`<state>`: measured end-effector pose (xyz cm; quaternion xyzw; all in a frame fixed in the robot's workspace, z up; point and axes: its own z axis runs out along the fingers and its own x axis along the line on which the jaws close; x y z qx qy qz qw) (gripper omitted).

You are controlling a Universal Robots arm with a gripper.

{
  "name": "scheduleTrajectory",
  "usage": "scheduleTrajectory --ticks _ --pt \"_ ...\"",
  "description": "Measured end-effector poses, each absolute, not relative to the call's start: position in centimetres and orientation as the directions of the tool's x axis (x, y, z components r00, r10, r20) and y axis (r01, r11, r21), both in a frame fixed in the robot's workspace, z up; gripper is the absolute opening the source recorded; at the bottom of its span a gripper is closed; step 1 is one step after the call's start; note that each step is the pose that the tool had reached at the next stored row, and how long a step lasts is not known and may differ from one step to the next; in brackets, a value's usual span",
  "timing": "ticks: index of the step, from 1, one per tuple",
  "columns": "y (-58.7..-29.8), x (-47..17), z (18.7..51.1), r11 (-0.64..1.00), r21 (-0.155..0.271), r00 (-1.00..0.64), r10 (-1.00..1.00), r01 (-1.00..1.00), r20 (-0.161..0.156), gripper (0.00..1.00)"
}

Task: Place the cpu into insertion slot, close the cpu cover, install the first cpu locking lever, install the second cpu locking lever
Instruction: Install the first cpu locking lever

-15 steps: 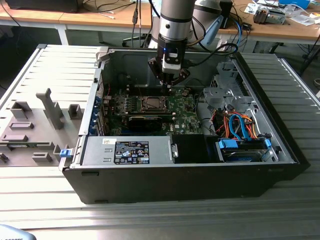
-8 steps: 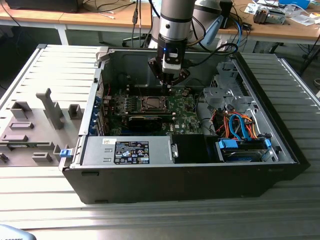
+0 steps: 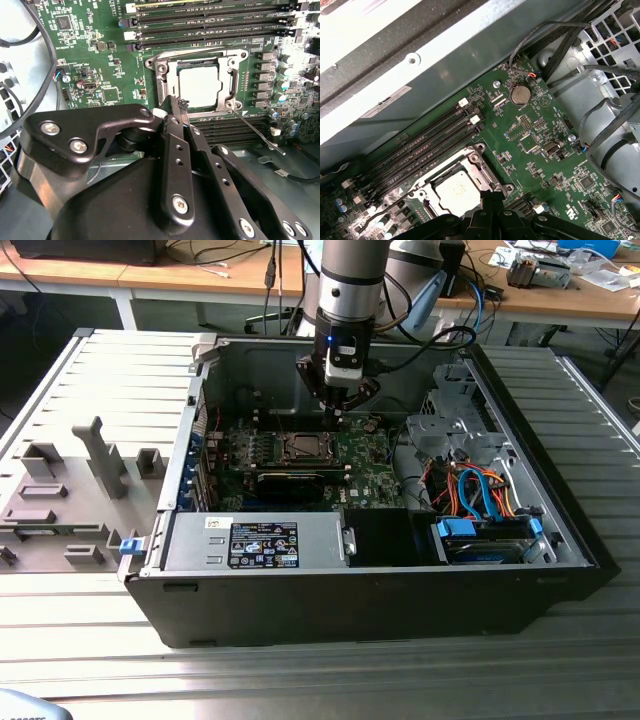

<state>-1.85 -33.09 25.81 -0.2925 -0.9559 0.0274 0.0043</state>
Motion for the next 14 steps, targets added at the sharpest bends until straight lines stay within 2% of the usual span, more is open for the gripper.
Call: scheduleTrajectory --ticks 14 --pt "-33.09 -1.85 25.81 0.833 -0.055 -0.834 0.551 0.551 -0.008 0.11"
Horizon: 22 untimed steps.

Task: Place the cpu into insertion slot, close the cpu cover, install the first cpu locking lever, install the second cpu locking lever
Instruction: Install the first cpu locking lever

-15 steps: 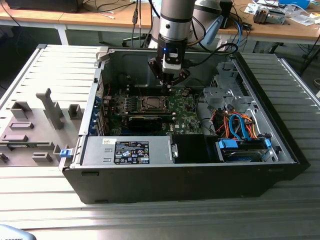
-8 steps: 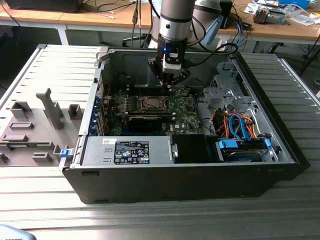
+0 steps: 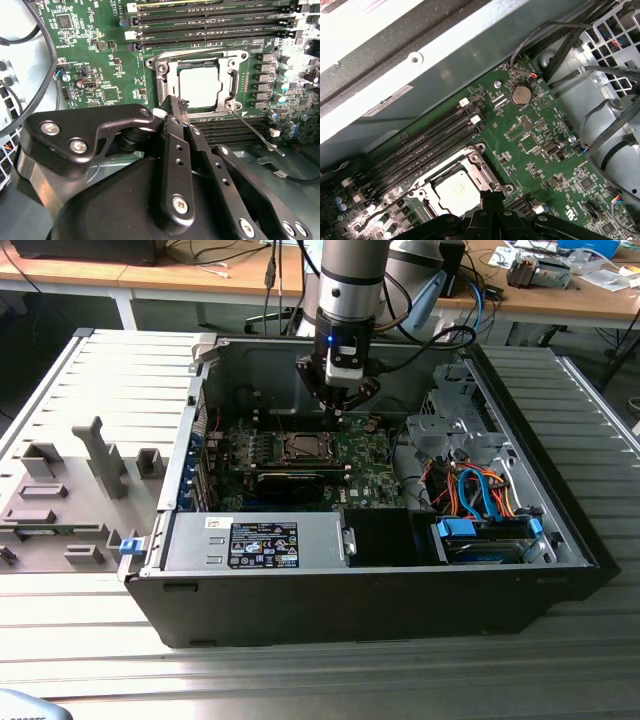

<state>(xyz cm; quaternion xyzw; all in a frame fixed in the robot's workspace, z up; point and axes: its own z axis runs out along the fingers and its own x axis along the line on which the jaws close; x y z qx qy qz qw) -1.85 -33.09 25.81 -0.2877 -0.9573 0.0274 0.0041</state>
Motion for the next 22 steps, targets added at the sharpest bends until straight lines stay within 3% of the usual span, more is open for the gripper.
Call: scheduleTrajectory --ticks 22 --pt "-33.09 -1.85 25.8 0.845 -0.055 -0.846 0.533 0.532 -0.008 0.11"
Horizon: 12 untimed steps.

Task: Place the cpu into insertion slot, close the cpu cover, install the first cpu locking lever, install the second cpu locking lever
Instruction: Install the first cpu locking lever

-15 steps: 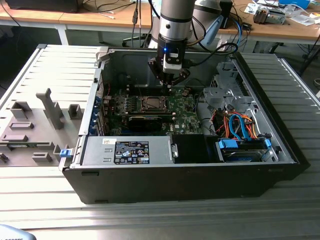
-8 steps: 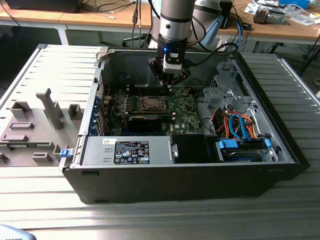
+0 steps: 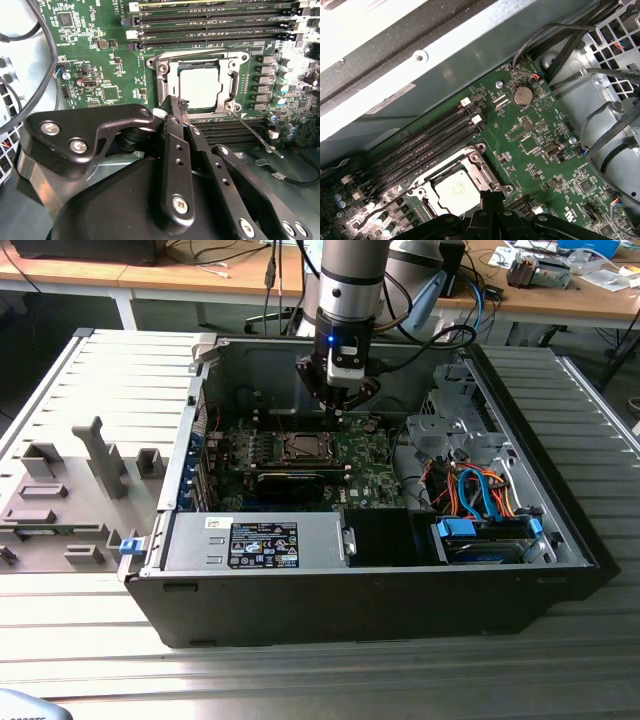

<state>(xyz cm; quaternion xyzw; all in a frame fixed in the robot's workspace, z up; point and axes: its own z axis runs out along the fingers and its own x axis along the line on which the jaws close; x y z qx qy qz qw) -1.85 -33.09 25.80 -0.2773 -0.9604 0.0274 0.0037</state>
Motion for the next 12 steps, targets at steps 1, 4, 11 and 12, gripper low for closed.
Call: scheduleTrajectory --ticks 1,4,11,12 --pt "-33.09 -1.85 25.8 0.845 -0.055 -0.847 0.532 0.531 -0.008 0.11" --pt "-33.09 -1.85 25.8 0.847 -0.055 -0.849 0.529 0.529 -0.008 0.11" --pt "-33.09 -1.85 25.8 0.852 -0.055 -0.853 0.522 0.521 -0.008 0.11" --pt "-33.09 -1.85 25.81 0.852 -0.055 -0.854 0.52 0.52 -0.008 0.11"
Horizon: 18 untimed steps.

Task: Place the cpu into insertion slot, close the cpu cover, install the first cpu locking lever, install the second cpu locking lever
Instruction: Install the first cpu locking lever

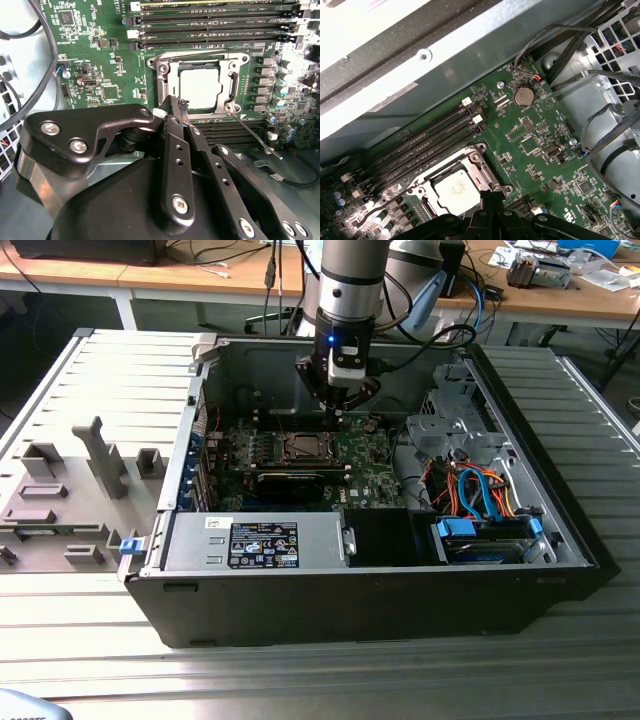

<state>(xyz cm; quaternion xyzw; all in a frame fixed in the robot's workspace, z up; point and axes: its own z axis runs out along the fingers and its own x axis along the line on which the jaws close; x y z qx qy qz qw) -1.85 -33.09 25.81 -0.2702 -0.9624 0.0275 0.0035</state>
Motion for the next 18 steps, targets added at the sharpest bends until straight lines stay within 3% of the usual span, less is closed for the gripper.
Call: scheduleTrajectory --ticks 18 --pt "-33.09 -1.85 25.81 0.864 -0.055 -0.865 0.501 0.501 -0.008 0.11"
